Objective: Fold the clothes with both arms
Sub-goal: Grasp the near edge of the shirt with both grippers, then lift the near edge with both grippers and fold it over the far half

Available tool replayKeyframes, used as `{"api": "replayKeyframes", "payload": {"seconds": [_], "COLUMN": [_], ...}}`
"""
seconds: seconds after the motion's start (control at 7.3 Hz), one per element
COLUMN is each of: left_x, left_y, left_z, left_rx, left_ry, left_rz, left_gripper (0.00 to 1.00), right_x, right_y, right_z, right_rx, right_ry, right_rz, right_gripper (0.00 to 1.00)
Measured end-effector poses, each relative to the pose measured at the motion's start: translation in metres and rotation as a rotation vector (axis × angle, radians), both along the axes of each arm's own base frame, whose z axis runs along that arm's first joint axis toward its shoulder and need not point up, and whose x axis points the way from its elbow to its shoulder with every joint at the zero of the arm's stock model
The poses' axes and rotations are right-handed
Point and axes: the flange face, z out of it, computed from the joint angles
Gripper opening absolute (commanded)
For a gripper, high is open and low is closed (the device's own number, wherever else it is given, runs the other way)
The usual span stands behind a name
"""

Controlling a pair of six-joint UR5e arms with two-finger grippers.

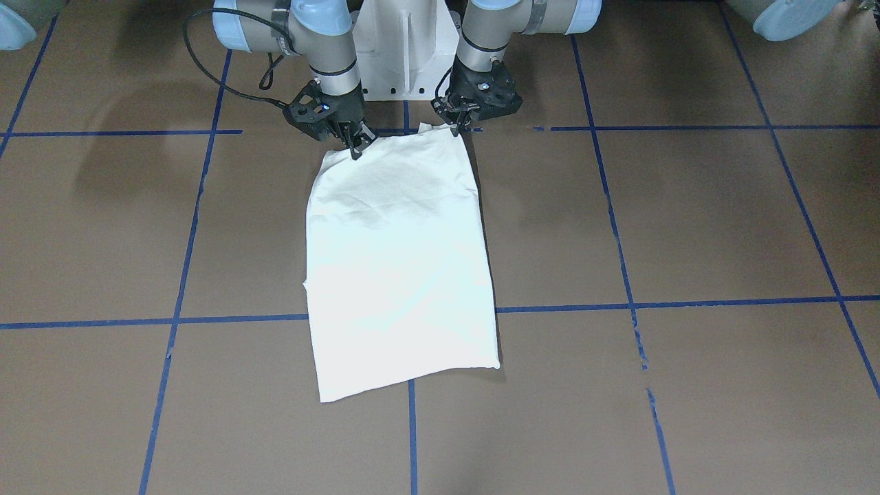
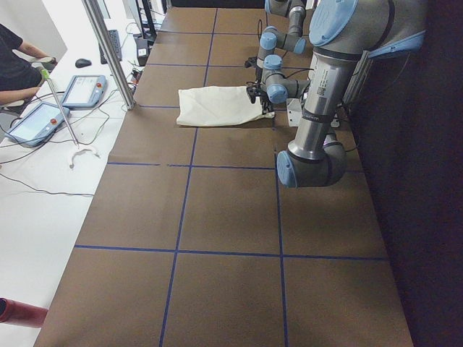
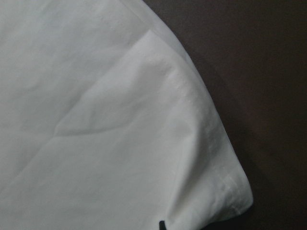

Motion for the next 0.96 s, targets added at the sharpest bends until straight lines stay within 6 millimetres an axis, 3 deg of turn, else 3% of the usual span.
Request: {"api": "replayKeyframes", "payload": {"seconds": [0.27, 0.55, 0.68, 0.82, 0.96], "left_x": [-0.011, -0.031, -0.045, -0.052, -0.054], "left_y": [0.008, 0.046, 0.064, 0.074, 0.078], "left_z": [-0.011, -0.022, -0.024, -0.026, -0.029], "left_rx": [0.007, 0.011, 0.012, 0.012, 0.011], "left_ry": [0.029, 0.076, 0.095, 0.109, 0.118], "left_rz": [0.006, 0.06, 0.086, 0.105, 0.113], "left_gripper": [0.0, 0.0, 0.0, 0.0, 0.0], "right_x": [0.006, 0.025, 0.033, 0.036, 0.043], "right_y": [0.023, 0.07, 0.082, 0.079, 0.06], "right_z": [-0.011, -0.036, -0.045, -0.047, -0.045], "right_rx": [0.0, -0.013, -0.015, -0.006, 0.016], "right_ry": [-0.032, -0.105, -0.131, -0.14, -0.138], "right_rz": [-0.041, -0.143, -0.171, -0.173, -0.156], "right_gripper": [0.0, 0.0, 0.0, 0.0, 0.0]}}
